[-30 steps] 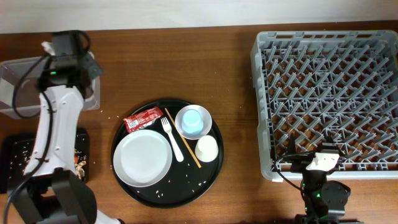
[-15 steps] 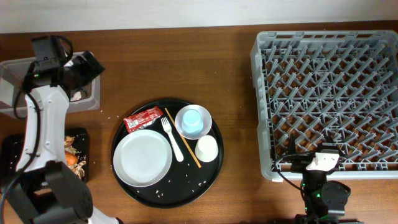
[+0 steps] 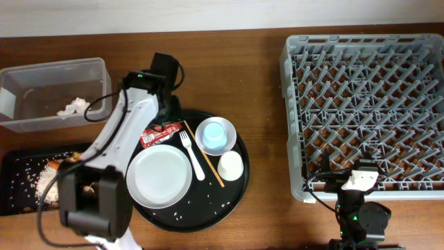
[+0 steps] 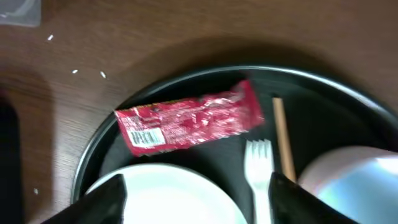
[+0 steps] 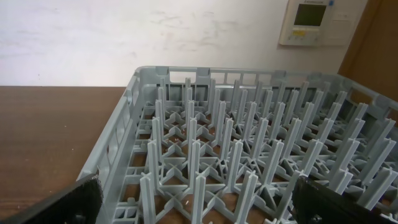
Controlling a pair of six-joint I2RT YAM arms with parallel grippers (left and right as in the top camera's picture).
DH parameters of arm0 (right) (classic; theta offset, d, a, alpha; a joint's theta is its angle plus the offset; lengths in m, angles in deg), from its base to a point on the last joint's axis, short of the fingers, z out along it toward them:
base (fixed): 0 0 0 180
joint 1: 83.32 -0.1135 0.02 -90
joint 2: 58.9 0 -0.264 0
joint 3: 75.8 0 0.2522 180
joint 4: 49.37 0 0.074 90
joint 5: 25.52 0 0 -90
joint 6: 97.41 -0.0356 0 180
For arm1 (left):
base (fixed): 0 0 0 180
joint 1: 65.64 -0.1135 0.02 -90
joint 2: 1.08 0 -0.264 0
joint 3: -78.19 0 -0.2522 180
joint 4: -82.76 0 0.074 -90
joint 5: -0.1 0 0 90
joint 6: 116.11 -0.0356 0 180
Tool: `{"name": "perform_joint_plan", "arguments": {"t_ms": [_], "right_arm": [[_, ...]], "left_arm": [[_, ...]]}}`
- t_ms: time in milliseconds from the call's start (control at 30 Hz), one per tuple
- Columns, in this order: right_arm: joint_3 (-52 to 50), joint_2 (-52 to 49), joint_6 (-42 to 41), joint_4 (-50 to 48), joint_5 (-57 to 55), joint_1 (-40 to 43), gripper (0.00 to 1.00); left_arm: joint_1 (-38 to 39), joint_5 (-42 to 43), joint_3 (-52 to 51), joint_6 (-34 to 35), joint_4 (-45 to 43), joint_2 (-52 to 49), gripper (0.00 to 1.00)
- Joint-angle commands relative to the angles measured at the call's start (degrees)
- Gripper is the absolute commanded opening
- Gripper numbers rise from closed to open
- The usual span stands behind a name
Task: Sort waste into correct bins and load items into the dishwasher rack
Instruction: 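Grasp the tissue and drop it into the clear plastic bin, then grasp the red ketchup packet with the left gripper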
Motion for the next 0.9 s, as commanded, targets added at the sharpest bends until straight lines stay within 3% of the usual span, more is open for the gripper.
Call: {"name": "perform_joint_plan", "arguments": {"t_ms": [0,233,433,867], "right_arm": [[-0.3,0.3,-0.1,0.4,-0.1,0.4,0.99],[-0.3,0.3,-0.1,0.4,-0.1,0.4,0.99],[-0.3,0.3,-0.1,0.4,-0.1,0.4,0.99],[-0.3,0.3,-0.1,0.4,-0.1,0.4,0.99]], "left_arm": [[0.0,-3.2,-0.2,-3.4,1.4,-4.5,0.71],[0.0,-7.9,-0.2,-10.5,3.1,-10.0,0.71],[0.0,-4.9,-0.2,-20.8,1.2,-10.2,0.71],[0.0,-4.4,-1.8,-27.2,-1.8,-10.2,0.71]]}}
